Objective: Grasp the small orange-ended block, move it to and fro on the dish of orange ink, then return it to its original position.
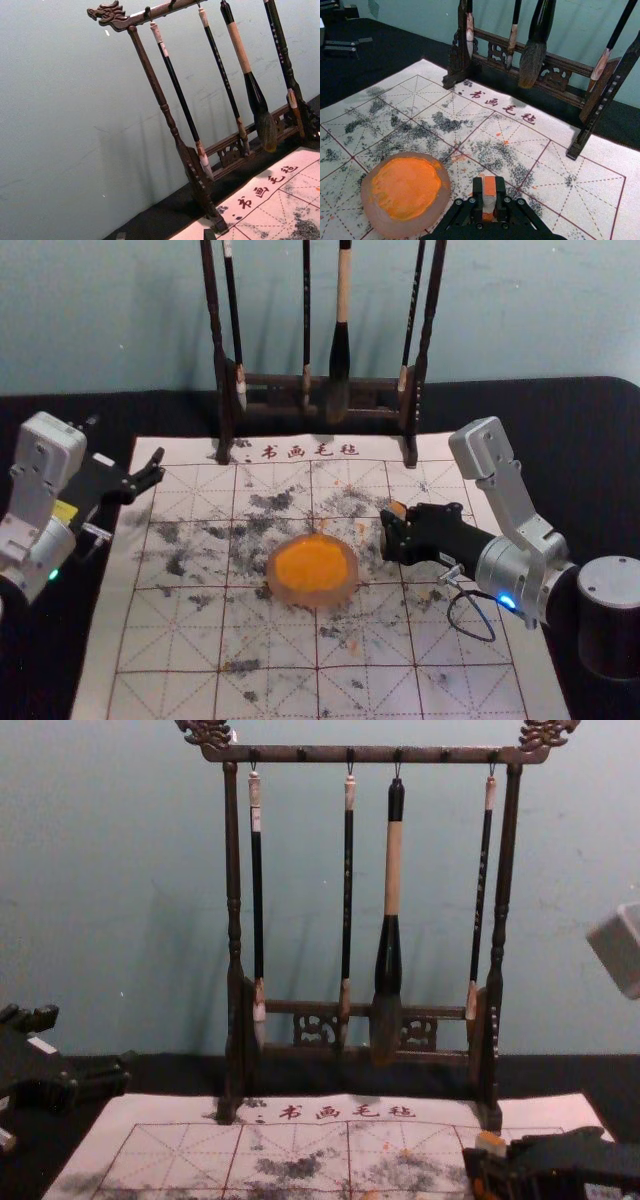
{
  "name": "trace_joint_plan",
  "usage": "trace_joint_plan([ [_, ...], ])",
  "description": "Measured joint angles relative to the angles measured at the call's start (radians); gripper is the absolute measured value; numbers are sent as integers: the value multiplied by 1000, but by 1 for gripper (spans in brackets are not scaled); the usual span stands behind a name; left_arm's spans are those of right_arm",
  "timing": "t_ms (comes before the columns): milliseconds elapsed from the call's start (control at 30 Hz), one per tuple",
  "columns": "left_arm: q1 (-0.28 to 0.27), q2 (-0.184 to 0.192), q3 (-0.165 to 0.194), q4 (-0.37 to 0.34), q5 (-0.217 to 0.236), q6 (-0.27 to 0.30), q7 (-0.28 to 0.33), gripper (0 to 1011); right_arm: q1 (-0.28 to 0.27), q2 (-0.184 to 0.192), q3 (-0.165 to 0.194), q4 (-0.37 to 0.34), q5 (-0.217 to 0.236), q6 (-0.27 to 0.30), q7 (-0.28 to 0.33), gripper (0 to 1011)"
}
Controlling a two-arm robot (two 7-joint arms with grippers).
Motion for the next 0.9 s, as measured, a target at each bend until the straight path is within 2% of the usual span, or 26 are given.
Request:
trace_joint_plan([
  [167, 0, 0, 0, 0, 0, 0, 0, 1001, 0, 0, 0, -1, 1, 0, 0, 119],
  [400, 0, 0, 0, 0, 0, 0, 0, 1001, -1, 1, 1, -1, 2, 0, -1, 298],
  [433, 0, 0, 0, 0, 0, 0, 0, 1001, -1, 1, 1, -1, 2, 0, -1, 357],
  [600, 0, 0, 0, 0, 0, 0, 0, 1001, -1, 1, 1, -2, 2, -1, -1, 498],
  [700, 0, 0, 0, 0, 0, 0, 0, 1001, -1, 1, 1, -2, 3, -1, -1, 640],
  [733, 0, 0, 0, 0, 0, 0, 0, 1001, -1, 1, 1, -2, 3, -1, -1, 640],
  [800, 0, 0, 0, 0, 0, 0, 0, 1001, -2, 1, 1, -2, 3, -1, -1, 738],
  [900, 0, 0, 0, 0, 0, 0, 0, 1001, -2, 1, 1, -2, 3, -1, -1, 794],
])
